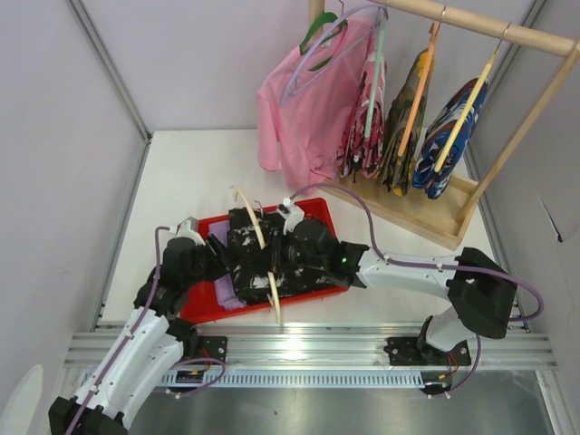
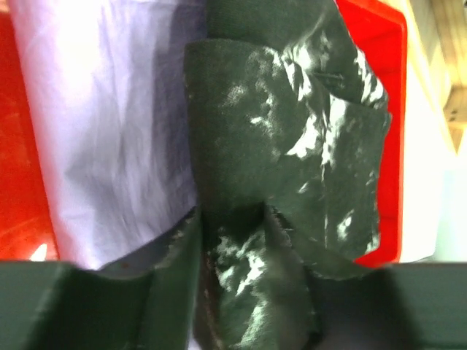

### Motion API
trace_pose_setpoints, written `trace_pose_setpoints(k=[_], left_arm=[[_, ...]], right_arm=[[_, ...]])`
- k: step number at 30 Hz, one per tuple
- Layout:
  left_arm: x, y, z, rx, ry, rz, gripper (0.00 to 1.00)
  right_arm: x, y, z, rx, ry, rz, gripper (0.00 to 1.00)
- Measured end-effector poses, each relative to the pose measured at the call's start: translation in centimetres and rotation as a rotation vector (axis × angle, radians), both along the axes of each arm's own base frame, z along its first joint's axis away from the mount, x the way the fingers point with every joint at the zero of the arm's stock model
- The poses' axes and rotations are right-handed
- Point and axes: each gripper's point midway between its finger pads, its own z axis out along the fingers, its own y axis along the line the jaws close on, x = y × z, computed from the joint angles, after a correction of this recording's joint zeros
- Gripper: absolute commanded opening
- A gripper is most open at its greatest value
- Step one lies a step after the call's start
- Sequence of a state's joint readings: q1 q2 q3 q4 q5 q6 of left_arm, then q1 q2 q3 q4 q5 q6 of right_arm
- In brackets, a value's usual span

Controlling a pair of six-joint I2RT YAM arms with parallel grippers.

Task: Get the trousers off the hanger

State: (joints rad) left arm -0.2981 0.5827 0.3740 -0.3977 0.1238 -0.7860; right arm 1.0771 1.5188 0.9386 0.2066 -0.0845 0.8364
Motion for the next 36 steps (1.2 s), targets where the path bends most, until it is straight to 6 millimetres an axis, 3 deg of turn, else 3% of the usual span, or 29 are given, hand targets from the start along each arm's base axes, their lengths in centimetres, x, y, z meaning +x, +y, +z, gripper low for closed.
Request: trace_pose_setpoints(k=[3,6,12,23,32,35,36], left_arm=[[-0.2,-0.3,0.3,0.001,-0.006,-0.036,0.77],[-0.1,-0.8,1.4,-0.005,-0.028,-0.069,0.85],[0.6,-1.4,3.3,-0.031,-0.085,-0.093,0.87],[1.5,-1.6,2.6,-0.085,-0.091,-0.055,0.87],[1.9,-1.3,2.0,-0.102,-0.095,-0.026,0.82],[2.2,-1.2,2.0,-0.118,-0.102,-0.007,0.70],[2.3,-1.2,2.0,-0.123,-0.103,-0.001,0.59]], right_arm=[[-0.3,0.7,0.2,0.031,0.007,0.029,0.00],[-0.4,1.7,0.1,0.061,0.024,0.052,0.00],[-0.7,3.5,0.3,0.109,0.044,0.090,0.00],[-1.6,4.9,0.4,0.181,0.079,0.134,0.00],[-2.0,5.9,0.2,0.219,0.096,0.166,0.00],[-1.9,6.3,0.2,0.223,0.099,0.171,0.00],[-2.1,6.4,0.3,0.227,0.099,0.179,0.00]])
